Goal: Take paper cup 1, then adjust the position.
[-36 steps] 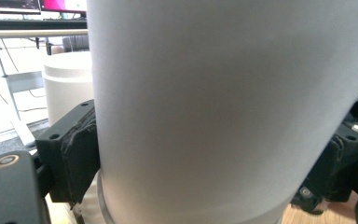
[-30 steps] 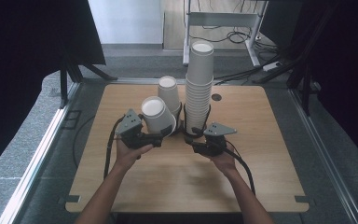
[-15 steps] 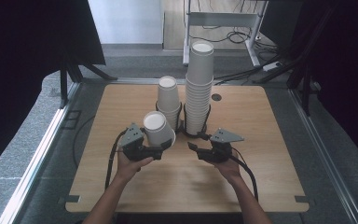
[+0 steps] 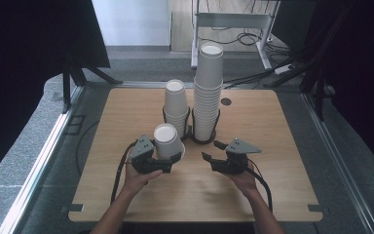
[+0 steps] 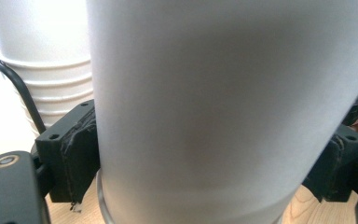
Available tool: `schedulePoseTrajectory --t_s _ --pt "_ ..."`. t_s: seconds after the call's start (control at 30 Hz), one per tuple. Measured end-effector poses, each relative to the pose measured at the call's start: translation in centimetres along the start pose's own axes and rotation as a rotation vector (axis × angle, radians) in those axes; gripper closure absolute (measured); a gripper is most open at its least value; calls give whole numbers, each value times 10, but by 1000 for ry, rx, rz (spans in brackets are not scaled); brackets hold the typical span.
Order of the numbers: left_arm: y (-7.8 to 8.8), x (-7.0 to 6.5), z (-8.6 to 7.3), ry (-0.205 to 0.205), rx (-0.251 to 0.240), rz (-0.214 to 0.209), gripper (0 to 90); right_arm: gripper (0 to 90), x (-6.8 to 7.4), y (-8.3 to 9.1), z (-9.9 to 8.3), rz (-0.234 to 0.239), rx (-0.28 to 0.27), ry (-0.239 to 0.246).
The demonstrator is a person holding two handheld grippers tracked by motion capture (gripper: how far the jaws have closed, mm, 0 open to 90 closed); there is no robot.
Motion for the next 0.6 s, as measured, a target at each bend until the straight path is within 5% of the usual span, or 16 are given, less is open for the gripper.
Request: schedulePoseTrajectory --t_s 0.6 --pt "-20 -7 -12 -36 61 13 121 321 -4 12 2 -23 -36 -19"
Point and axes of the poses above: each handheld gripper's, and its own axes: y roughly backward along the jaws, z roughly out of its top, x roughly to its left, the point moved 5 cm from there along -y, roughly forward along the jaws, and after that the axes turned 3 degrees about x, right-handed, at the moved point
